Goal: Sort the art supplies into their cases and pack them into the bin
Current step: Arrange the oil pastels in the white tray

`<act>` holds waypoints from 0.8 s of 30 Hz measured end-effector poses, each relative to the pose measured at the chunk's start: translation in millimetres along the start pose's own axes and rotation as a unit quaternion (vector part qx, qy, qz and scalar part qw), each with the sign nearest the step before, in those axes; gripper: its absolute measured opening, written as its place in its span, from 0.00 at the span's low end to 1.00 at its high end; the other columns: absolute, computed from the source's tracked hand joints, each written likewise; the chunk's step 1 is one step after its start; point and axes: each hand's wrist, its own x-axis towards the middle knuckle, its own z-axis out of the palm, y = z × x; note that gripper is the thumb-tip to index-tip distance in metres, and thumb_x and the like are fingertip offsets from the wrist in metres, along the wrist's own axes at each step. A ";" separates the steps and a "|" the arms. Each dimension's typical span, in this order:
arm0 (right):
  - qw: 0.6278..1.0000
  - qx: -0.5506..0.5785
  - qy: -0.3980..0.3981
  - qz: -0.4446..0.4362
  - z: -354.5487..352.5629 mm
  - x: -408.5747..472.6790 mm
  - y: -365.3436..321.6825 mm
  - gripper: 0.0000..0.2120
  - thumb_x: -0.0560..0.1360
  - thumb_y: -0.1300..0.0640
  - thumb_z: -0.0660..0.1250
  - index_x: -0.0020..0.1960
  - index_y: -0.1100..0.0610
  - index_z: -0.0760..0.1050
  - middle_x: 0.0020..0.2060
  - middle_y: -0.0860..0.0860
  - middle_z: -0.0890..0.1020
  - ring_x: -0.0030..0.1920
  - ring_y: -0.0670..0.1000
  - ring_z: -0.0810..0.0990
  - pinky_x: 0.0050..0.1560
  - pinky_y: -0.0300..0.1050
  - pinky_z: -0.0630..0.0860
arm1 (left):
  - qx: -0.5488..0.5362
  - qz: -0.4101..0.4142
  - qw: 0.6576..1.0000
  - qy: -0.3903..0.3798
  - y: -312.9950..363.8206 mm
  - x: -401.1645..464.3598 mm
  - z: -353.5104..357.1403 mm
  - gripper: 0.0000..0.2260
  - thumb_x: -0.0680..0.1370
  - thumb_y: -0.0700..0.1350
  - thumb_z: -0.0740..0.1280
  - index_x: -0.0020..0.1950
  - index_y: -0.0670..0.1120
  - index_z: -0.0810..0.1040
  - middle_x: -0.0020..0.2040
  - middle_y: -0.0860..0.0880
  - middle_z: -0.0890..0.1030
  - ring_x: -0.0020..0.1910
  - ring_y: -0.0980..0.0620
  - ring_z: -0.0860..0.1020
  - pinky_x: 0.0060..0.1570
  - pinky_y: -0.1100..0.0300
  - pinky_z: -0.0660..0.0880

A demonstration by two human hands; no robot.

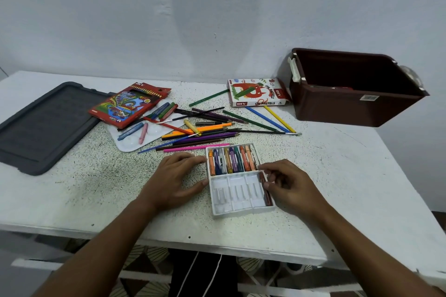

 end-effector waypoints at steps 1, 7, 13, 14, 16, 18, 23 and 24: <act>1.000 0.002 -0.003 0.000 -0.4 0.3 0.2 0.17 0.68 0.59 0.71 0.56 0.51 0.81 0.44 0.50 0.78 0.43 0.48 0.78 0.44 0.39 0.74 | -0.001 -0.002 1.000 -0.001 -0.2 -0.3 -0.1 0.26 0.75 0.67 0.58 0.69 0.58 0.69 0.62 0.54 0.75 0.63 0.56 0.70 0.60 0.57 0.64; 0.999 0.029 -0.007 0.013 0.6 2.3 1.8 0.19 0.68 0.64 0.72 0.56 0.48 0.81 0.45 0.52 0.77 0.41 0.50 0.76 0.42 0.38 0.73 | -0.004 0.026 1.000 0.007 1.0 0.6 -0.2 0.21 0.75 0.65 0.60 0.62 0.55 0.73 0.63 0.56 0.76 0.63 0.56 0.70 0.59 0.57 0.63; 0.999 0.012 -0.005 0.035 1.5 3.7 -0.5 0.20 0.72 0.65 0.72 0.58 0.45 0.78 0.46 0.48 0.78 0.41 0.49 0.77 0.41 0.38 0.75 | 0.025 0.057 0.998 0.009 -1.0 -1.3 1.7 0.22 0.76 0.66 0.57 0.62 0.54 0.76 0.65 0.56 0.76 0.65 0.54 0.70 0.61 0.54 0.65; 0.999 0.000 0.005 0.038 2.1 5.7 -1.5 0.18 0.73 0.62 0.71 0.59 0.45 0.78 0.47 0.46 0.79 0.42 0.46 0.77 0.41 0.35 0.75 | 0.031 0.057 0.998 0.005 -0.8 -1.3 1.4 0.22 0.77 0.66 0.57 0.63 0.55 0.75 0.66 0.55 0.75 0.65 0.53 0.69 0.61 0.54 0.64; 0.998 -0.045 0.031 0.036 4.0 12.4 -2.6 0.14 0.75 0.57 0.69 0.59 0.45 0.77 0.49 0.42 0.79 0.45 0.41 0.78 0.41 0.30 0.73 | 0.050 0.053 0.997 -0.009 -0.7 -0.8 1.7 0.23 0.77 0.66 0.55 0.65 0.56 0.73 0.67 0.56 0.74 0.66 0.53 0.68 0.61 0.54 0.64; 0.993 -0.107 0.045 0.012 6.8 21.5 -2.4 0.12 0.77 0.55 0.68 0.59 0.45 0.77 0.49 0.41 0.78 0.46 0.39 0.76 0.43 0.30 0.72 | 0.070 0.044 0.996 -0.026 -0.7 0.7 2.9 0.25 0.78 0.67 0.52 0.67 0.57 0.71 0.68 0.55 0.72 0.66 0.53 0.66 0.62 0.54 0.62; 0.980 -0.188 0.065 -0.004 11.9 46.3 1.1 0.12 0.79 0.54 0.64 0.62 0.53 0.76 0.53 0.46 0.71 0.53 0.43 0.72 0.48 0.38 0.76 | 0.097 0.008 0.994 -0.042 4.1 6.4 8.0 0.26 0.79 0.66 0.43 0.72 0.60 0.65 0.67 0.56 0.69 0.67 0.54 0.62 0.63 0.56 0.58; 0.978 -0.196 0.066 -0.002 12.2 51.0 2.1 0.12 0.79 0.55 0.63 0.62 0.54 0.76 0.53 0.47 0.71 0.54 0.45 0.72 0.48 0.38 0.76 | 0.095 -0.002 0.995 -0.037 6.0 7.8 9.6 0.26 0.79 0.66 0.42 0.72 0.60 0.66 0.66 0.56 0.70 0.66 0.55 0.63 0.61 0.56 0.58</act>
